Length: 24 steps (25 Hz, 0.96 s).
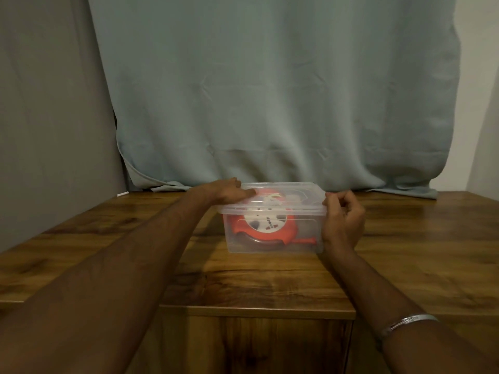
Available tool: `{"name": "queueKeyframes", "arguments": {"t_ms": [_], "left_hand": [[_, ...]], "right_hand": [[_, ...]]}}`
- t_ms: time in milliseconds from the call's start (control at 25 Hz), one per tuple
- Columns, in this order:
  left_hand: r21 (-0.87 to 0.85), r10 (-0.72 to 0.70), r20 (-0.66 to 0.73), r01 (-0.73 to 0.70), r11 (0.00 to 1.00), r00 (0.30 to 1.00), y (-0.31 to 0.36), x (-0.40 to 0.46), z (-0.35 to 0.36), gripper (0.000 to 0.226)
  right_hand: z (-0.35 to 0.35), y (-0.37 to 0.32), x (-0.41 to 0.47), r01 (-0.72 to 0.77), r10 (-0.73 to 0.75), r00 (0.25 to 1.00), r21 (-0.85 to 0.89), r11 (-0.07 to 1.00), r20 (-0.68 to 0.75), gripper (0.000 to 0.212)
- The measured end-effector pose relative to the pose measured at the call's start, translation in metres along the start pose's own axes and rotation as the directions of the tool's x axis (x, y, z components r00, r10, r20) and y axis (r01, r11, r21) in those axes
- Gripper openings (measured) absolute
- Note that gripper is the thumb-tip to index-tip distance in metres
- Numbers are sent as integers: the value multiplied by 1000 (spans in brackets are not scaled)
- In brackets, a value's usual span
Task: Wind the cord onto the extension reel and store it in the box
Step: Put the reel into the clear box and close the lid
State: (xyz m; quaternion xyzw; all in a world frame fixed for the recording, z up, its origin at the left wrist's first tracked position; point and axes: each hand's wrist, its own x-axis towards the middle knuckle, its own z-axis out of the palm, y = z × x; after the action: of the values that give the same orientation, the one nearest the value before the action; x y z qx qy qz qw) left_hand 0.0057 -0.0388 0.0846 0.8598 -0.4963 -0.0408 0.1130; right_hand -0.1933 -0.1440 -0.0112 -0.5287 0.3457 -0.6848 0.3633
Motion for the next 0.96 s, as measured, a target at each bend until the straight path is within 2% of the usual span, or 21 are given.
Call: {"name": "queueKeyframes", "arguments": {"t_ms": [160, 320, 400, 440, 480, 520, 560, 600, 640, 720, 840, 880, 920, 960], "left_hand": [[-105, 7, -16, -8, 994, 1000, 5, -2, 5, 86], [-77, 15, -46, -19, 997, 999, 2, -10, 8, 89], [-62, 28, -44, -31, 998, 999, 1, -11, 8, 89], [-62, 32, -47, -35, 997, 998, 1, -11, 9, 89], [-61, 37, -50, -40, 997, 998, 1, -10, 10, 89], [-61, 38, -52, -41, 997, 998, 0, -8, 10, 89], [-67, 38, -53, -41, 997, 998, -1, -6, 10, 89], [-78, 44, -54, -48, 996, 998, -1, -5, 10, 89], [-89, 52, -63, -58, 994, 997, -1, -3, 11, 89], [-115, 59, -77, -68, 991, 995, -2, -5, 11, 87], [-236, 0, -83, -19, 972, 997, -5, -6, 14, 81], [-324, -24, -154, -27, 946, 988, -7, -7, 17, 76], [-446, -76, -281, -60, 893, 957, -8, -12, 19, 68], [-566, -158, -442, -138, 813, 883, -11, -17, 22, 60]], "right_hand": [[-1, 2, 3, -9, 9, 1000, 10, 1000, -2, 21], [-4, -8, -1, 0, 3, 999, -54, 999, 44, 20], [-6, -20, 15, 8, 14, 995, -221, 975, 98, 18], [-4, -28, 29, 32, 32, 983, -339, 940, 181, 16], [0, -38, 44, 70, 78, 945, -427, 901, 319, 20], [6, -48, 58, 133, 152, 859, -500, 856, 488, 35], [16, -54, 69, 243, 234, 742, -578, 779, 628, 47], [25, -57, 77, 379, 294, 639, -624, 683, 711, 51], [34, -55, 82, 493, 310, 588, -635, 595, 747, 50], [46, -48, 87, 636, 274, 555, -613, 469, 786, 47], [49, -45, 89, 699, 264, 545, -605, 381, 796, 47], [48, -43, 87, 690, 262, 554, -612, 387, 790, 48], [47, -43, 85, 646, 255, 573, -621, 445, 779, 49], [44, -46, 82, 571, 238, 604, -621, 537, 761, 49]]}}
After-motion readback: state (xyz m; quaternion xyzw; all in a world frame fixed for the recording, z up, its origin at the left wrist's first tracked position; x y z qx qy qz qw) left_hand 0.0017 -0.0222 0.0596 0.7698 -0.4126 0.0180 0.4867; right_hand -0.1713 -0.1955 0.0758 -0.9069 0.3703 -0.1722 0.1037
